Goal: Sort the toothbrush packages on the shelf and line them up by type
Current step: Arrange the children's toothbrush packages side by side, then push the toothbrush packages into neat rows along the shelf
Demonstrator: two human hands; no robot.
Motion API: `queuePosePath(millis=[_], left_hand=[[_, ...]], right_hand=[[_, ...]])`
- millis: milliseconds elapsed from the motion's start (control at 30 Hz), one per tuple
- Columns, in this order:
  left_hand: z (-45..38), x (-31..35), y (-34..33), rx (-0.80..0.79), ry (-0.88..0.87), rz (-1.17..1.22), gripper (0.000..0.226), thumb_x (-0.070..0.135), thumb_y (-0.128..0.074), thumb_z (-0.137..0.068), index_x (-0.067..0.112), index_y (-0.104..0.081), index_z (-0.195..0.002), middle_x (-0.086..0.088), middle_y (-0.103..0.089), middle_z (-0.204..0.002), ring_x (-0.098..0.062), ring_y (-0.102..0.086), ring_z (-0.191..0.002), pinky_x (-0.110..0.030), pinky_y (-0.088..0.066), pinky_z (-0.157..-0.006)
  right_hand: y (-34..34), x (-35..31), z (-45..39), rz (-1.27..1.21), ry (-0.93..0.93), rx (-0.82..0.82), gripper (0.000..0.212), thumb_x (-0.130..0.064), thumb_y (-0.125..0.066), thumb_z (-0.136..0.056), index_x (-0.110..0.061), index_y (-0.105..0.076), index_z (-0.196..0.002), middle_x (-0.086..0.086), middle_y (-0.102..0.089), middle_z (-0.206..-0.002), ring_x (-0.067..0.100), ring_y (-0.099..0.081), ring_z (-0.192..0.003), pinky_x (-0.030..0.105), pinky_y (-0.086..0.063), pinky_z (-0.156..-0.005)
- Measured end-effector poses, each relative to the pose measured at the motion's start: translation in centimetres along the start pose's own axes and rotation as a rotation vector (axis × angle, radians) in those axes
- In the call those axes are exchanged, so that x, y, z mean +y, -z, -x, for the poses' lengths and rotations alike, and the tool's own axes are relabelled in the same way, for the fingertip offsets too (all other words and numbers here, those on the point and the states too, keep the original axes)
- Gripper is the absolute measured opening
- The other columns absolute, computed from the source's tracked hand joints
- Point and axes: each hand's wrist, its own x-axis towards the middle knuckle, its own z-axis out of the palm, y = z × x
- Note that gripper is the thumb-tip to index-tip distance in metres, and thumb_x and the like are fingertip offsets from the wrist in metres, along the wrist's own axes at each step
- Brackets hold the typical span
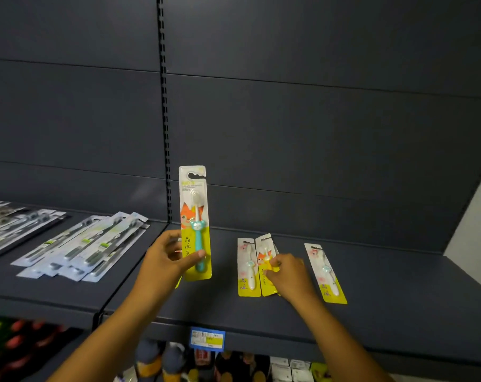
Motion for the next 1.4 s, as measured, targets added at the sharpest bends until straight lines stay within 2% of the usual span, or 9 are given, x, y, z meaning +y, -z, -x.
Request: queuePosePath(millis=[167, 267, 433, 600, 733, 800, 900, 1033, 1400], left_hand=[[-0.6, -0.8, 0.5, 0.011, 0.057, -0.029, 0.042, 0.009, -0.080, -0.073, 0.020, -0.058, -0.107, -0.006, -0.070, -0.100, -0.022, -0.069, -0.090, -0.030, -0.056, -0.069], [-1.1, -1.5, 0.6, -0.011, 0.113, -0.066, 0.044, 0.008, -0.080, -0.075, 0.014, -0.056, -0.112, -0.007, -0.069, -0.101, -0.025, -0.068, -0.091, -0.032, -0.056, -0.067], [-2.7, -3.1, 1.2, -0.064, 0.220, -0.167, 0.051, 0.015, -0.083, -0.073, 0.011, -0.057, -0.117, -0.011, -0.067, -0.111, -0.029, -0.067, -0.097, -0.045, -0.057, -0.082], [-4.0, -4.3, -0.1, -0.148, 0.269, -0.282, 0.048, 0.018, -0.083, -0.074, 0.021, -0.051, -0.110, -0.008, -0.065, -0.114, -0.026, -0.065, -0.099, -0.039, -0.056, -0.081], [-4.5, -5.0, -0.8, -0.223, 0.232, -0.521, 0.054, 0.030, -0.078, -0.080, 0.018, -0.049, -0.124, -0.002, -0.059, -0.117, -0.020, -0.058, -0.098, -0.032, -0.052, -0.082], [-4.5, -5.1, -1.1, -0.233, 0.218, -0.593, 0.059, 0.031, -0.077, -0.081, 0.014, -0.047, -0.129, -0.005, -0.060, -0.123, -0.022, -0.059, -0.103, -0.030, -0.049, -0.081], [-4.8, -5.1, -1.3, -0.281, 0.197, -0.685, 0.063, 0.032, -0.076, -0.081, 0.013, -0.043, -0.131, -0.008, -0.059, -0.126, -0.025, -0.059, -0.112, -0.029, -0.048, -0.083], [-5.3, -5.4, -1.7, -0.343, 0.163, -0.781, 0.063, 0.031, -0.073, -0.084, 0.013, -0.041, -0.135, -0.011, -0.058, -0.128, -0.027, -0.058, -0.115, -0.028, -0.047, -0.085], [-5.4, -7.0, -2.3, -0.390, 0.031, -1.252, 0.051, 0.052, -0.053, -0.092, 0.011, -0.058, -0.123, -0.016, -0.044, -0.136, -0.034, -0.038, -0.130, -0.038, -0.038, -0.107]], right_hand=[[0.2, 0.2, -0.1, 0.118, 0.032, 0.003, 0.024, -0.028, -0.070, -0.087, -0.010, -0.071, -0.102, 0.011, -0.065, -0.114, 0.028, -0.063, -0.102, 0.036, -0.053, -0.085], [0.4, 0.1, -0.1, 0.150, 0.033, -0.003, 0.022, -0.029, -0.068, -0.087, -0.012, -0.072, -0.101, 0.010, -0.063, -0.113, 0.028, -0.062, -0.101, 0.034, -0.054, -0.083], [0.2, -0.2, 0.2, 0.196, 0.004, -0.035, 0.018, -0.035, -0.067, -0.086, -0.022, -0.073, -0.097, 0.007, -0.063, -0.112, 0.027, -0.058, -0.106, 0.032, -0.051, -0.088], [-0.2, -0.4, -0.1, 0.222, -0.023, -0.007, 0.021, -0.036, -0.066, -0.087, -0.023, -0.073, -0.102, 0.006, -0.061, -0.114, 0.025, -0.057, -0.109, 0.032, -0.050, -0.090], [-0.8, -0.9, 0.1, 0.343, -0.043, 0.012, 0.026, -0.038, -0.061, -0.091, -0.016, -0.072, -0.099, 0.007, -0.059, -0.112, 0.023, -0.057, -0.105, 0.030, -0.048, -0.086], [-1.0, -1.1, 0.2, 0.375, -0.064, 0.015, 0.025, -0.039, -0.061, -0.091, -0.016, -0.070, -0.087, 0.007, -0.058, -0.107, 0.023, -0.059, -0.100, 0.029, -0.048, -0.079], [-1.1, -1.4, 0.1, 0.385, -0.093, 0.019, 0.037, -0.042, -0.063, -0.090, -0.021, -0.048, -0.063, 0.004, -0.049, -0.096, 0.023, -0.062, -0.094, 0.025, -0.042, -0.068], [-1.3, -1.2, 0.0, 0.416, -0.118, 0.030, 0.039, -0.045, -0.062, -0.089, -0.006, -0.067, -0.092, 0.010, -0.058, -0.108, 0.024, -0.062, -0.096, 0.025, -0.039, -0.068], [-1.2, -1.1, 0.3, 0.435, -0.119, 0.001, 0.041, -0.046, -0.058, -0.092, -0.008, -0.064, -0.108, 0.009, -0.056, -0.118, 0.024, -0.063, -0.102, 0.025, -0.038, -0.067]])
